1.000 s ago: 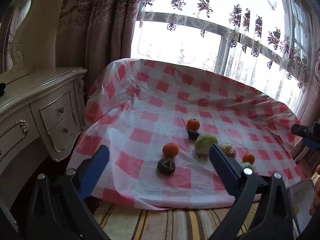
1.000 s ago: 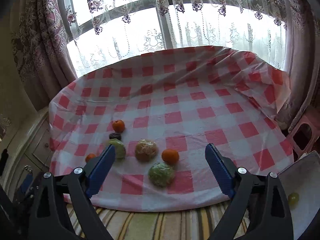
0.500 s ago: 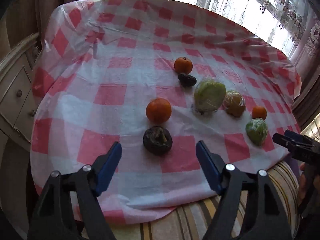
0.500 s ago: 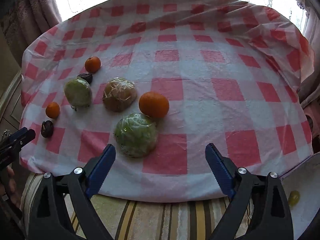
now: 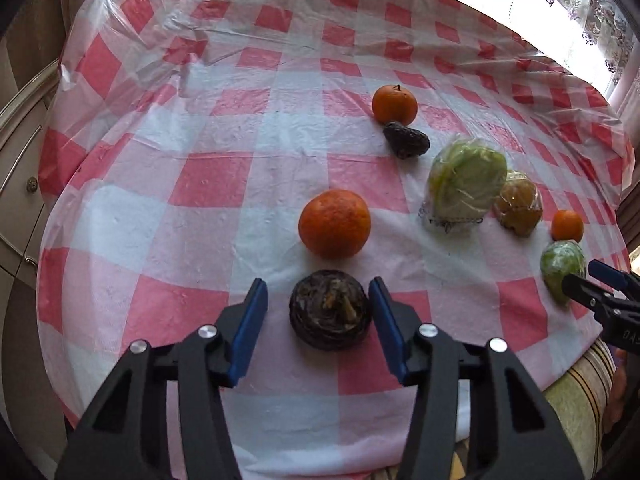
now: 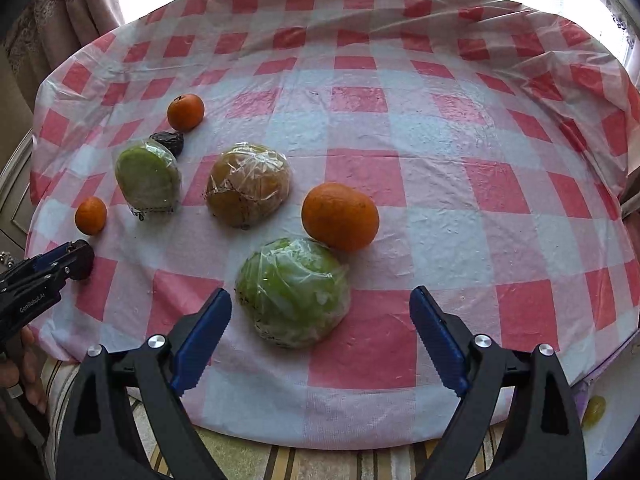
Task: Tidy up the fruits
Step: 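Grasp the second dark brown fruit with the left tool while the right tool grasps the wrapped green fruit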
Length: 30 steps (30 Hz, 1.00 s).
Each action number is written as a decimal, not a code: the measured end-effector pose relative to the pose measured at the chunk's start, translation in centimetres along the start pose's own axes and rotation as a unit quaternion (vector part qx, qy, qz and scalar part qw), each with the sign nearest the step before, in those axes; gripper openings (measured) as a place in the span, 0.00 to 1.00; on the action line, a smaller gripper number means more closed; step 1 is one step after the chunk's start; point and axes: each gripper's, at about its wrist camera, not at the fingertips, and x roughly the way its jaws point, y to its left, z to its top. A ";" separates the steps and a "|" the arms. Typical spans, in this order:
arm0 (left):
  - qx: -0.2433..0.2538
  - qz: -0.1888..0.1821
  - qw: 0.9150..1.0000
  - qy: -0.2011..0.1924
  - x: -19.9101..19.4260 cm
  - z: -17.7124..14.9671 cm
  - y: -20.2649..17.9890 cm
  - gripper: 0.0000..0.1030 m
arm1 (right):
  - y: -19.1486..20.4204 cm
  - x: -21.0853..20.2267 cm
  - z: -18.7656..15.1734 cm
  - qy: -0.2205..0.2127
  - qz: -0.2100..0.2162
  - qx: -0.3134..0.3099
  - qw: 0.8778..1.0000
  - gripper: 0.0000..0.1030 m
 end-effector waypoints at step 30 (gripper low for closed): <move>0.023 0.016 0.999 -0.022 -0.1 -0.4 -0.7 0.39 | 1.9 1.0 -0.2 -0.010 -0.016 -0.035 0.999 0.61</move>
